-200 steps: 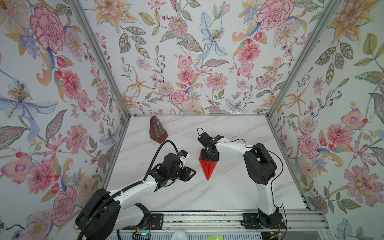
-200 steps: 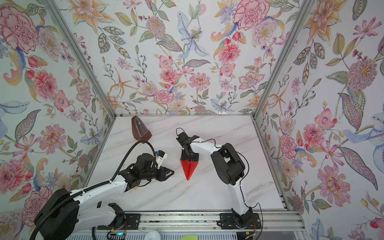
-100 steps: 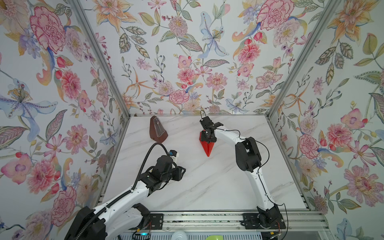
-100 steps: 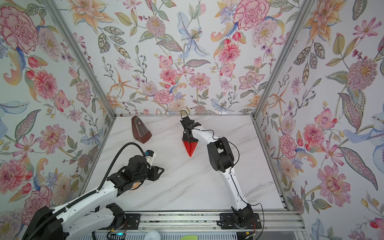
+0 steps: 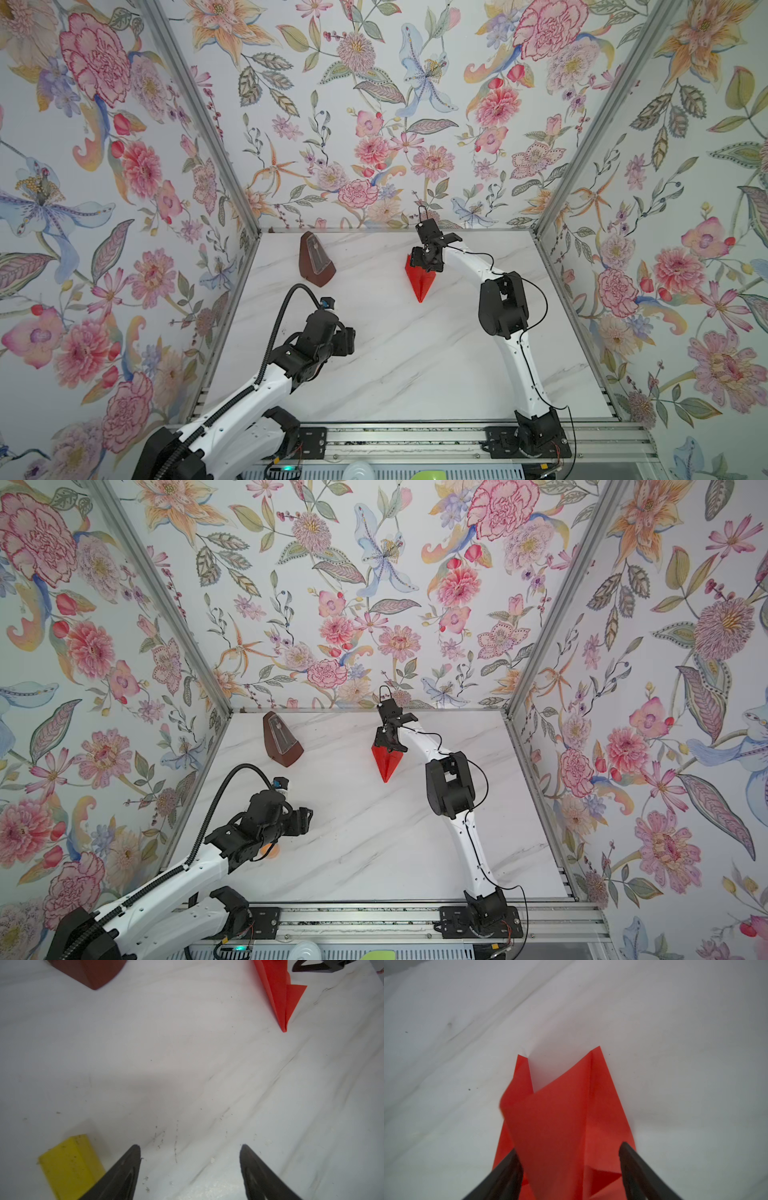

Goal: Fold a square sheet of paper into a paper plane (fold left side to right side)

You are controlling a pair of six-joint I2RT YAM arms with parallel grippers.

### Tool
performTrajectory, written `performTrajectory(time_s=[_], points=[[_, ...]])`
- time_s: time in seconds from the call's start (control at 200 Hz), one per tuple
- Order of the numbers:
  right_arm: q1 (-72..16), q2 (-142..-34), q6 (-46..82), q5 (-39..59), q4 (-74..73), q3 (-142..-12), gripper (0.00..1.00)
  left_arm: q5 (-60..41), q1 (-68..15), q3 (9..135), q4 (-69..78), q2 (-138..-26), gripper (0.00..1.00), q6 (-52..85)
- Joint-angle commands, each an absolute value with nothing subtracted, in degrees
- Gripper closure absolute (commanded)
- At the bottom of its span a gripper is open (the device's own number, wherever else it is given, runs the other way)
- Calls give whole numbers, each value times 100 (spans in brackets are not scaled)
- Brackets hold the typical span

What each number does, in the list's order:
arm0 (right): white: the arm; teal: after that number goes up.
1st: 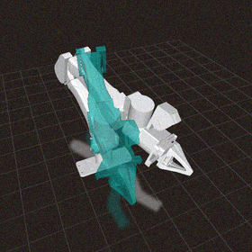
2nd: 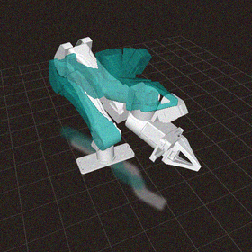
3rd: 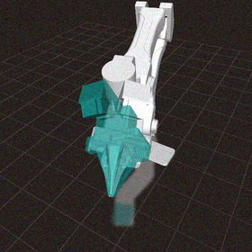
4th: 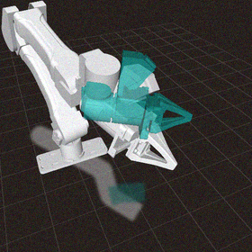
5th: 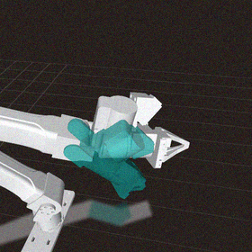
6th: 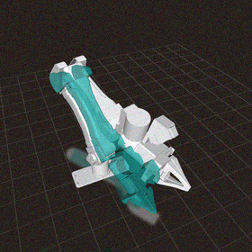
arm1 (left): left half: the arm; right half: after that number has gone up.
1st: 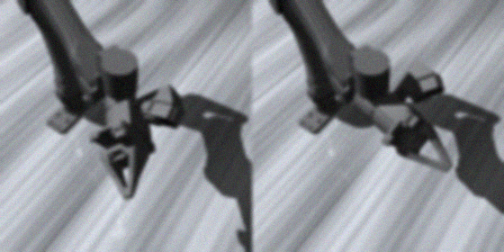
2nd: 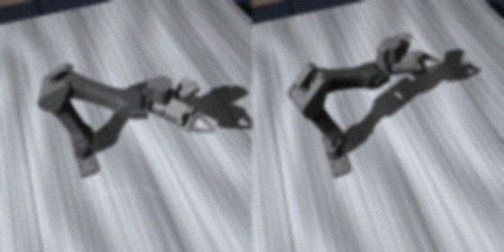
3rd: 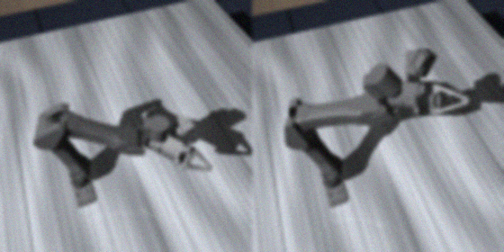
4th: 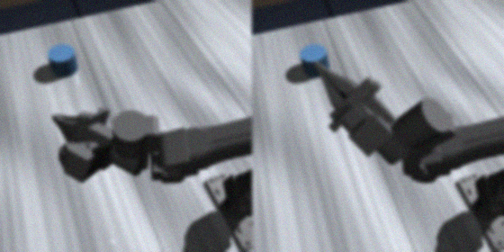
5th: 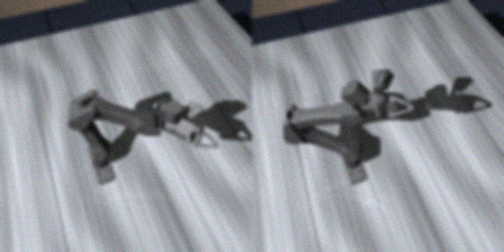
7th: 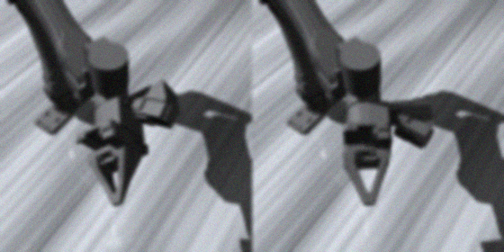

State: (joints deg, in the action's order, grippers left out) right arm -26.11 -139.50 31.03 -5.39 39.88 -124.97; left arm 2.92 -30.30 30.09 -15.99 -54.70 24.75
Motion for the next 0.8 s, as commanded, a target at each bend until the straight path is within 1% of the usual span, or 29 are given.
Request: performTrajectory(time_s=[0.0, 0.025, 0.03, 0.04, 0.06, 0.13, 0.23, 0.335, 0.41, 0.495, 0.58, 0.666, 0.711, 0.716, 0.746, 0.791], points=[[-2607, -12929, 2951, -570, 4075, -12284, 12, 1037, -2753, 3282, -1685, -5547, 9, 2260], [-2598, -12831, 2921, -615, 4078, -12207, 8, 1156, -2702, 3309, -1668, -5602, 6, 2216], [-2590, -12770, 2912, -635, 4078, -12173, 5, 1180, -2696, 3315, -1656, -5609, 4, 2202], [-2587, -12744, 2906, -651, 4074, -12151, 4, 1227, -2660, 3325, -1642, -5634, 2, 2181], [-2561, -12616, 2865, -728, 4076, -12053, 1, 1300, -2604, 3366, -1621, -5681, 1, 2120], [-2483, -12295, 2746, -881, 4070, -11767, 1, 1546, -2420, 3486, -1525, -5857, 1, 1892], [-2310, -11769, 2547, -1153, 3957, -11160, 1, 2270, -2265, 3525, -1144, -6064, 1, 1441], [-2029, -11007, 2324, -1344, 3384, -9982, 1, 2987, -2067, 3299, -326, -6199, 1, 865], [-1839, -10468, 2256, -1698, 2762, -9022, 1, 3206, -1877, 3019, 414, -6264, 1, 405], [-1560, -9792, 2004, -2125, 1812, -7703, 1, 3237, -1593, 2687, 1294, -6397, 1, 47], [-1288, -9318, 1718, -2453, 911, -6510, 1, 3117, -1285, 2288, 2482, -6640, 1, -300], [-977, -9109, 1383, -2353, 76, -5598, 1, 2739, -1041, 1940, 3813, -7054, 1, -628], [-887, -9024, 1102, -2373, -696, -4988, 1, 2558, -964, 1821, 4486, -7326, 1, -733], [-863, -9015, 965, -2364, -952, -4853, 1, 2540, -948, 1811, 4554, -7355, 1, -740], [-809, -8989, 915, -2389, -786, -4836, 1, 2419, -892, 1762, 4966, -7559, 1, -764], [-747, -8977, 823, -2554, -999, -4691, 1, 2229, -801, 1715, 5486, -7852, 1, -751]])
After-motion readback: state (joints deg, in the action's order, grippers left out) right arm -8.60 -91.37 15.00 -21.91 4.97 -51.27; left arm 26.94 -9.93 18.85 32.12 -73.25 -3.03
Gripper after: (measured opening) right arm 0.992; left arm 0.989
